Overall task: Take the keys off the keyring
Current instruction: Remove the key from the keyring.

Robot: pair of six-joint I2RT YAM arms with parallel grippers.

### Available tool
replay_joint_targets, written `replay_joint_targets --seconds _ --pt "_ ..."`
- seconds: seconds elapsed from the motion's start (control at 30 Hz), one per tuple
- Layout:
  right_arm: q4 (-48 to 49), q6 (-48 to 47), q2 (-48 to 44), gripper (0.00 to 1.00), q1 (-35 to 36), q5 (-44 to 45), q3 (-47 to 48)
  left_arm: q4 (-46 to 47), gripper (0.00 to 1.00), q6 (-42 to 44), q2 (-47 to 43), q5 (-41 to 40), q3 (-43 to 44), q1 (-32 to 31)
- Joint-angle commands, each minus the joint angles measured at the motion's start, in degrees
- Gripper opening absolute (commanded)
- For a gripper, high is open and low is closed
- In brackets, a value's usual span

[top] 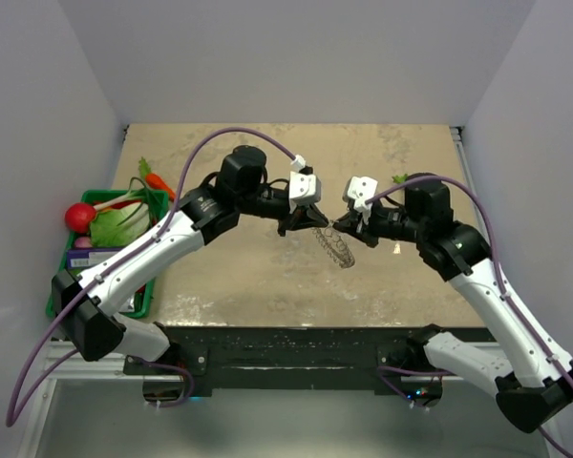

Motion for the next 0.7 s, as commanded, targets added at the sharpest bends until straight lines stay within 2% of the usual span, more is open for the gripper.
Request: replay_joint_targets --seconds 0.0,0.13,0.5,0.67 --pt "2.4 1.4 1.9 0.00 0.0 -3.2 2.5 3.3 0.00 -1.2 -0.7 3.4 0.6 0.3" --pt "-3.0 -0.6 3.5 0.00 -0.1 -5.1 6.4 3.3 0.00 -0.8 -0.4 4.1 0.1 0.3" --pt "-15.1 -5.1 6.7 0.00 0.0 -2.6 18.4 2.2 0.00 2.2 -1.8 0.2 -1.8 -0.5" --pt "-17.1 -5.6 7.4 0.00 0.0 -2.6 18.9 3.1 0.00 1.7 -2.1 -2.2 -2.3 -0.7"
